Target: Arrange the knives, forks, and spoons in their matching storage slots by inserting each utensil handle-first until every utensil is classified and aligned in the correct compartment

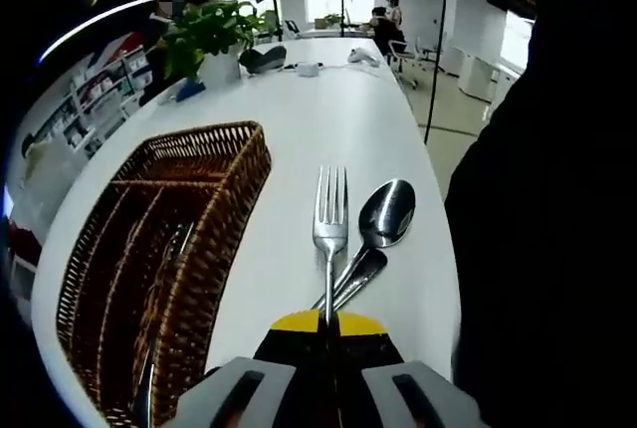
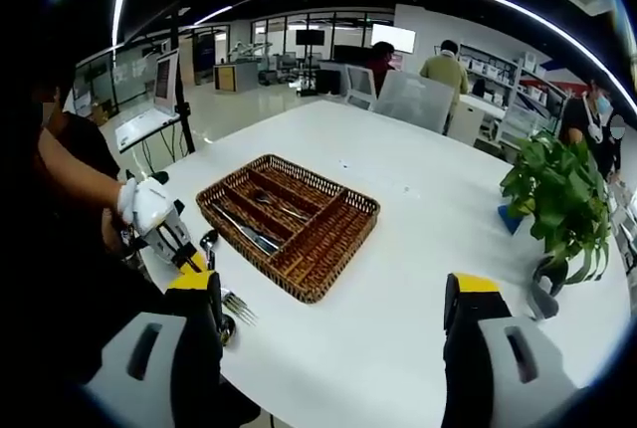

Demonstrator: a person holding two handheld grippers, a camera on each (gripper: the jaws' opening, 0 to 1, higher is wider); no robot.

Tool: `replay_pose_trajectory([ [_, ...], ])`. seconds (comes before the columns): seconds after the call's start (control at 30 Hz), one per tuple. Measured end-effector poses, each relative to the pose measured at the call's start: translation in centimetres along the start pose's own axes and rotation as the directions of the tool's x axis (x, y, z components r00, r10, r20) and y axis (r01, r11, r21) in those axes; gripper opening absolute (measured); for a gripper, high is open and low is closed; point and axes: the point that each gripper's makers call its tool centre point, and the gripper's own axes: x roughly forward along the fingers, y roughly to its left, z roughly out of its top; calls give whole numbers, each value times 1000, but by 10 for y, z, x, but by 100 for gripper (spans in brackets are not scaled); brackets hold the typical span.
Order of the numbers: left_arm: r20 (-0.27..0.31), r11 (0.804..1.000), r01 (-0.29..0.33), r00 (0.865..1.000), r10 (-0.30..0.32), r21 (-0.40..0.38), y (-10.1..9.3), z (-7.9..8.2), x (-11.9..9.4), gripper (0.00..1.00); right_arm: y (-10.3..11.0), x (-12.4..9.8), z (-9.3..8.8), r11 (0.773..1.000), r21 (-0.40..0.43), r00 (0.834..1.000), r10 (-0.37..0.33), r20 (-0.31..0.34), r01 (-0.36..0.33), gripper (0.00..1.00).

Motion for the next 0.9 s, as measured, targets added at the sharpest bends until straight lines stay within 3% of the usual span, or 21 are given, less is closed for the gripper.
replay_pose_trajectory([
  [0.17, 27, 1000, 15, 1000, -15, -6, 6, 15, -21, 0, 0, -1, 2, 1000, 4, 1000, -2, 8, 2, 94],
  [0.23, 37, 996, 64, 997, -62, -56, 4, 19, -31, 0, 1, -2, 5, 1000, 9, 1000, 0, 17, 0, 95],
  [0.33, 9, 996, 57, 998, -57, -61, 13, 20, -47, 0, 1, -3, 8, 1000, 9, 1000, 1, 27, -1, 97],
  [0.47, 22, 995, 63, 998, -62, -75, 19, 30, -71, 0, 7, -2, 8, 999, 31, 999, 32, 24, -33, 99],
  [0.63, -21, 994, 83, 996, -85, -66, 21, 35, -93, 0, 13, -2, 6, 998, 33, 998, 61, -17, -61, 99],
  [0.9, -65, 996, 83, 994, -86, -43, 30, 57, -131, 0, 17, -3, 13, 997, 6, 997, 74, -9, -73, 99],
])
